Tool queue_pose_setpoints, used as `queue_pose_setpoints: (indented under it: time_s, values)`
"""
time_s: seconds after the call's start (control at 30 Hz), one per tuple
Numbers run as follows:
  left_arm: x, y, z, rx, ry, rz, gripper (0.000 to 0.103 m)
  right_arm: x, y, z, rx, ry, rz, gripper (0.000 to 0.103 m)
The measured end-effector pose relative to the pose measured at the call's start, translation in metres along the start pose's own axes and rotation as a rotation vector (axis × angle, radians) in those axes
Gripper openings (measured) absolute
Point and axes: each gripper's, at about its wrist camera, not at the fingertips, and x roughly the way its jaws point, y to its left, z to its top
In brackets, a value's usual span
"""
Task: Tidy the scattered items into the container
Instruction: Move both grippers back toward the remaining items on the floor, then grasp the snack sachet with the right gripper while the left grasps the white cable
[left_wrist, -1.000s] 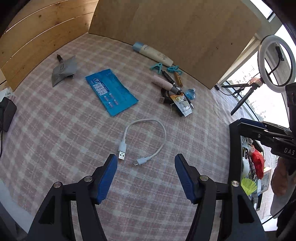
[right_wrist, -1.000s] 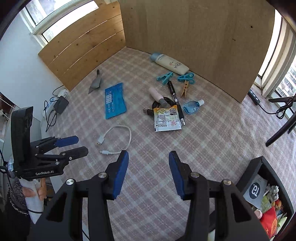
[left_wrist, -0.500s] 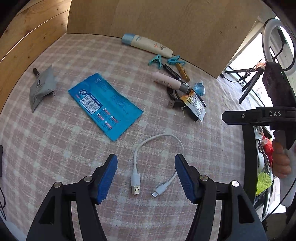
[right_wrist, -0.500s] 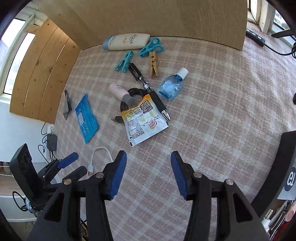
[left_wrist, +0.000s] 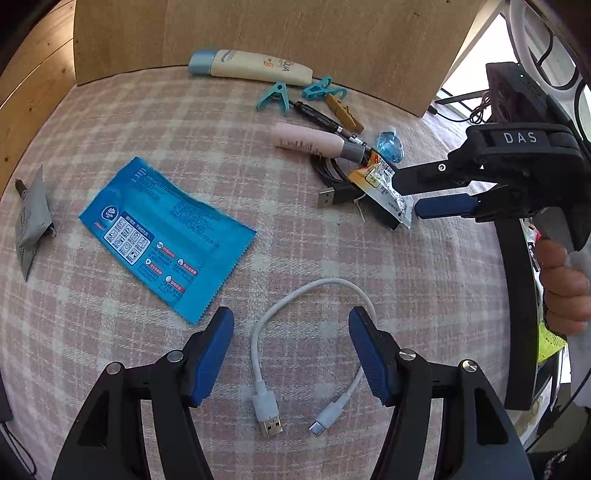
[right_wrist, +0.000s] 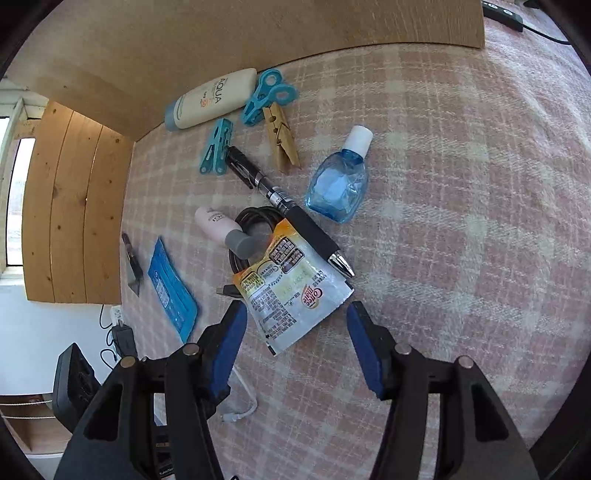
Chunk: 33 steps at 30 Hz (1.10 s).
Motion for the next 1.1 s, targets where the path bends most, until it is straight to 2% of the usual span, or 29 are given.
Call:
queue_pose_setpoints:
  time_s: [0.27, 0.37, 0.5, 0.63, 0.83, 0.93, 1.1]
  values:
    - [0.005, -0.023, 0.007, 0.090, 0.013, -0.001, 0.060, 0.004, 0.005, 0.003, 0.039, 0.000, 0.019, 0.055]
    - [0.004, -0.027, 0.006, 0.098, 0.009, 0.005, 0.049, 0.002, 0.012, 0.000, -0.025, 0.009, -0.020, 0.055]
    - [-0.002, -0.024, 0.003, 0.079, -0.007, 0.010, 0.034, -0.014, 0.039, -0.007, -0.226, -0.078, -0.136, 0.056]
    - [-0.007, -0.010, -0.001, 0.039, -0.002, -0.011, 0.018, -0.008, 0.063, -0.003, -0.358, -0.042, -0.157, 0.060]
    - [-0.011, -0.001, -0.006, 0.039, -0.001, -0.016, 0.016, 0.005, 0.071, 0.012, -0.437, 0.012, -0.220, 0.060]
    - [-0.011, -0.001, -0.007, 0.045, 0.004, -0.016, 0.015, 0.013, 0.073, 0.011, -0.479, 0.031, -0.283, 0.060]
    - [-0.009, -0.005, -0.016, 0.052, 0.015, -0.022, 0.014, 0.021, 0.080, 0.009, -0.568, 0.022, -0.381, 0.068]
